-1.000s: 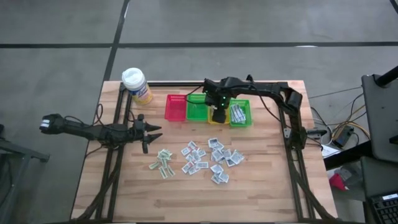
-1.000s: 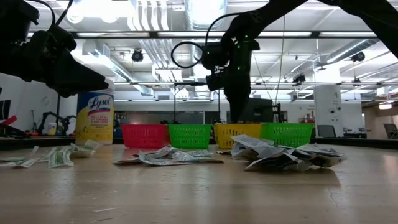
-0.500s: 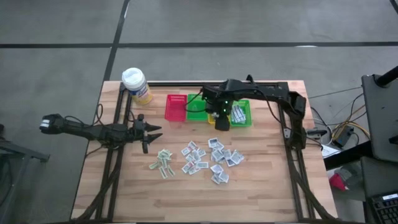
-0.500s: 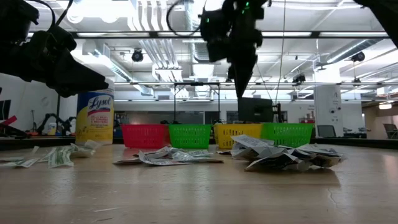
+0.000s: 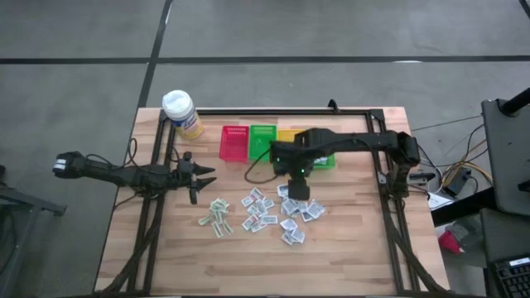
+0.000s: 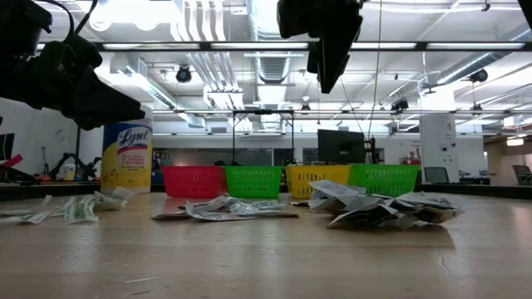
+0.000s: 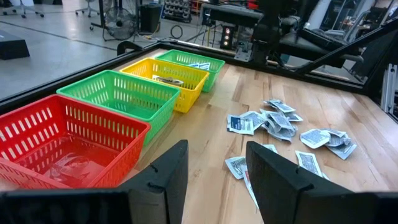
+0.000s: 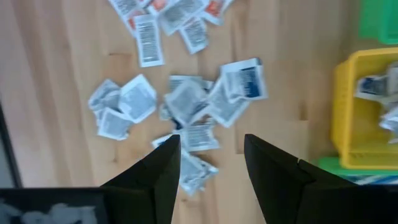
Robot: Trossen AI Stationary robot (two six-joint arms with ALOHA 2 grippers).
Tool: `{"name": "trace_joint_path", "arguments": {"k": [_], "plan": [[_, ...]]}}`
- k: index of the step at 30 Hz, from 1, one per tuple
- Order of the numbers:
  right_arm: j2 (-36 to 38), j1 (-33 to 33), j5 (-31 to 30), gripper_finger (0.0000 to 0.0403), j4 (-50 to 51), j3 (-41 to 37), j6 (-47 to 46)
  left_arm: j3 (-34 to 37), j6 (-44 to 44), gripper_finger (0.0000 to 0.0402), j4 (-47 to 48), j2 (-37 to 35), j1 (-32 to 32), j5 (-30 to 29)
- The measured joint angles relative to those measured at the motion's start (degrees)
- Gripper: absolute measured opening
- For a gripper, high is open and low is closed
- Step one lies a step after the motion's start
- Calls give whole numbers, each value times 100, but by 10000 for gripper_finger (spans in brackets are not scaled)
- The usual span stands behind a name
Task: Pick & Place First Aid Supplies
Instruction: Put the blue alcohol pad into the yellow bin
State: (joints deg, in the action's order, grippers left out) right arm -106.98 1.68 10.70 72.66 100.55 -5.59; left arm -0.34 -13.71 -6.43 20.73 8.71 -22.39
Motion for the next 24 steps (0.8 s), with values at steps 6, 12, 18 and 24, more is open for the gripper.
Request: {"name": "trace_joint_path", "arguments": {"k": [6, 12, 18, 24], "plan": [[0, -391, -13, 167, -72, -63, -528, 0, 1, 158, 1, -2, 0, 0], [1, -608, -54, 165, -324, -102, -1175, 0, 2, 158, 0, -2, 0, 0], [2, -734, -343, 169, -719, -401, -1717, 0, 0, 158, 2, -2, 0, 0], [2, -746, -361, 164, -1227, -949, -2068, -1, 2, 158, 2, -2, 0, 0]]}}
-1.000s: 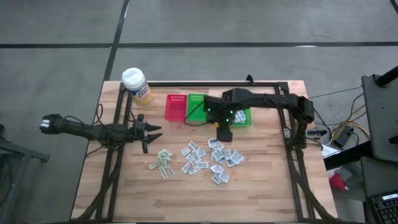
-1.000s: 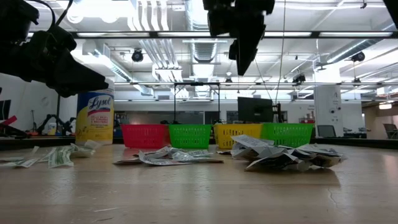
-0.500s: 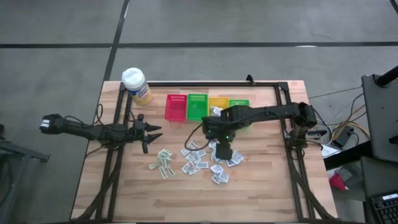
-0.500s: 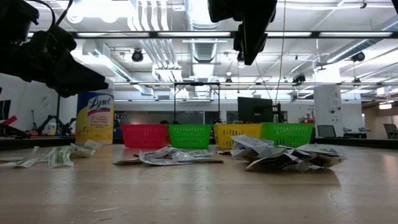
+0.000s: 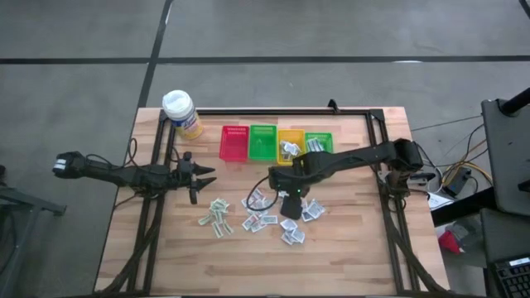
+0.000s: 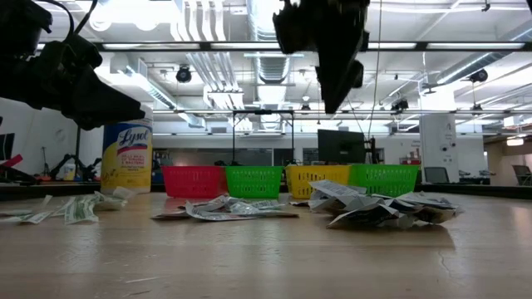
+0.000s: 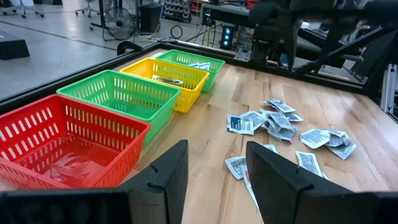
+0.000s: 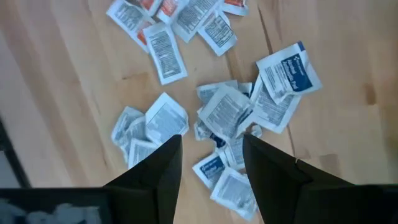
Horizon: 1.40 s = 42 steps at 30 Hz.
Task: Pick & Place First Aid Supplies
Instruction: Put the blue alcohol pad into the yellow bin
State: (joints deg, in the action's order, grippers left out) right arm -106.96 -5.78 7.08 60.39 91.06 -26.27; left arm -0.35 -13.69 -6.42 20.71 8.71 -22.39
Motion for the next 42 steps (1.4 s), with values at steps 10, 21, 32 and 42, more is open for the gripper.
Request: {"name": "trace_joint_path", "arguments": {"k": [10, 21, 32, 42], "plan": [[-2, 0, -18, 159, -1355, -1050, -235, 0, -1, 158, 0, 0, 0, 0], [-4, 0, 26, 156, -1587, -1818, -358, -1, 0, 158, 0, 0, 0, 0], [-4, 2, 34, 148, -2238, -2052, -355, 1, -2, 158, 0, 0, 0, 0], [-4, 7, -106, 126, -2351, -2182, -354, 0, -2, 158, -1, 0, 0, 0]]}}
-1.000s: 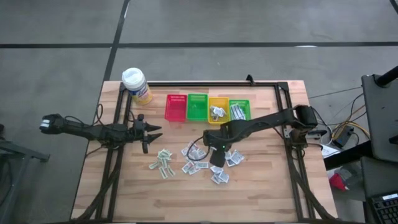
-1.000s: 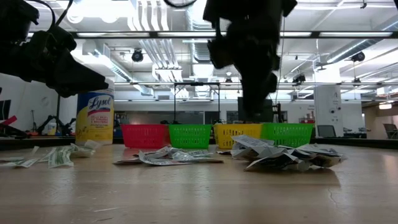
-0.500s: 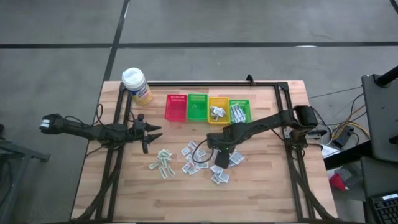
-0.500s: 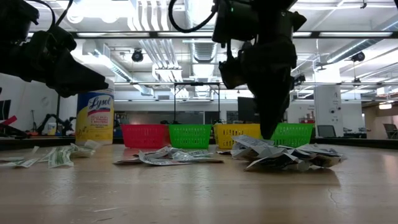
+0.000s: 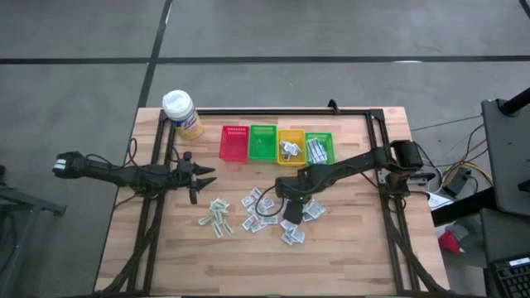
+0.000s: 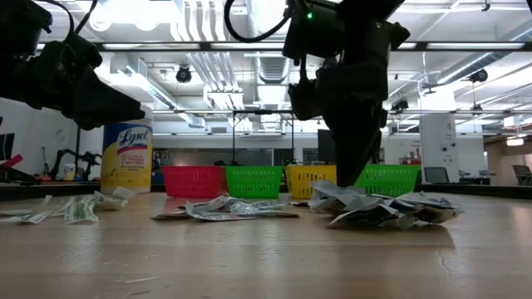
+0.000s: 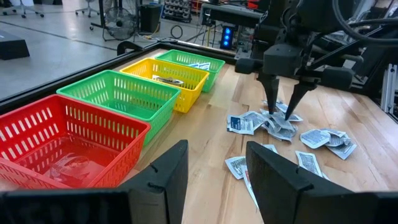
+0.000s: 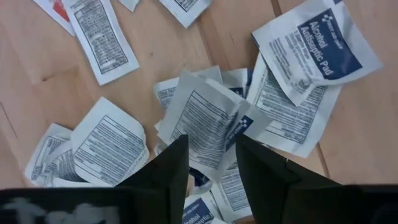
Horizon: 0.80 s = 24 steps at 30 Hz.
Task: Pick & Place First Aid Supplies
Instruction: Put the blue alcohol pad into the yellow bin
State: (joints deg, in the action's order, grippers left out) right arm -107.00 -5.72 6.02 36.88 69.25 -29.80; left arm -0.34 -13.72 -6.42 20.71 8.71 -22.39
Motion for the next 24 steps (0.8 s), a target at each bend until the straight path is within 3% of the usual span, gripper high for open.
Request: {"name": "trace_joint_path", "arguments": {"k": [14, 24], "plan": [[0, 0, -5, 83, -51, -297, -27, 0, 0, 158, 1, 0, 0, 0], [0, 4, -15, 21, -74, -297, -26, 0, 0, 158, 1, 2, 0, 0]]}}
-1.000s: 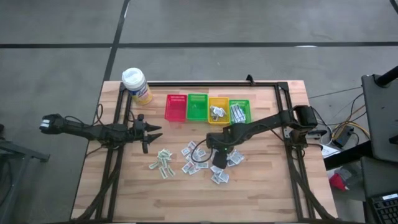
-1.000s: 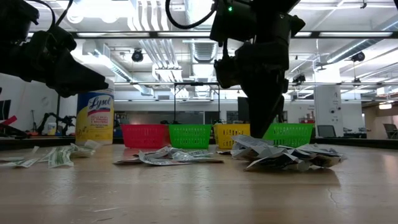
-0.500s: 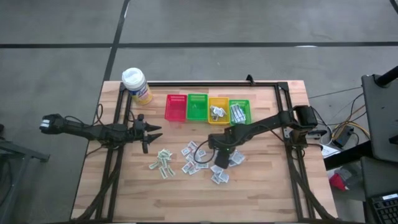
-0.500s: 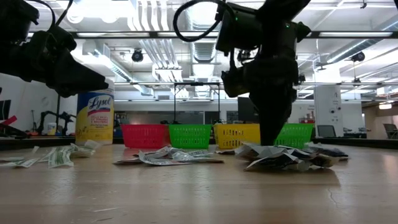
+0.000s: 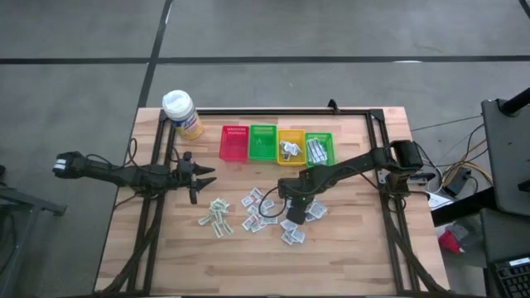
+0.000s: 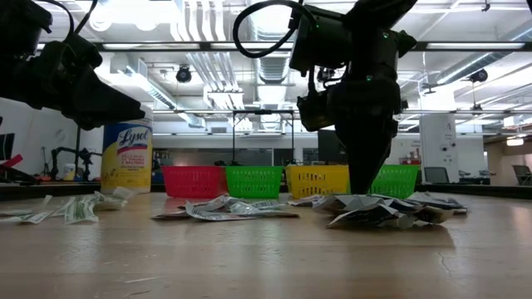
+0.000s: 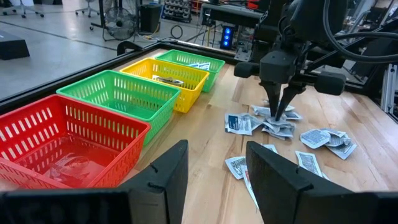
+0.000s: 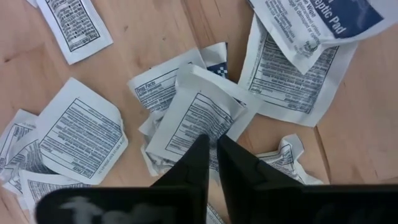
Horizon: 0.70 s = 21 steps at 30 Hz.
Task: Pick & Place First Aid Supplies
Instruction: Put the blue alcohol pad into the yellow bin
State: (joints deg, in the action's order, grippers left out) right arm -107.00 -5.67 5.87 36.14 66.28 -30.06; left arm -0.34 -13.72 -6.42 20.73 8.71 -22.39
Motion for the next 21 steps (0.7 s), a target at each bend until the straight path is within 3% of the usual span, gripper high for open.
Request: {"name": "trace_joint_path", "arguments": {"k": [12, 21], "plan": [[182, -2, 62, 9, 228, 0, -72, -1, 0, 158, -2, -1, 0, 0], [1234, 9, 79, 8, 548, 0, -455, -1, 0, 158, -1, 0, 0, 0]]}}
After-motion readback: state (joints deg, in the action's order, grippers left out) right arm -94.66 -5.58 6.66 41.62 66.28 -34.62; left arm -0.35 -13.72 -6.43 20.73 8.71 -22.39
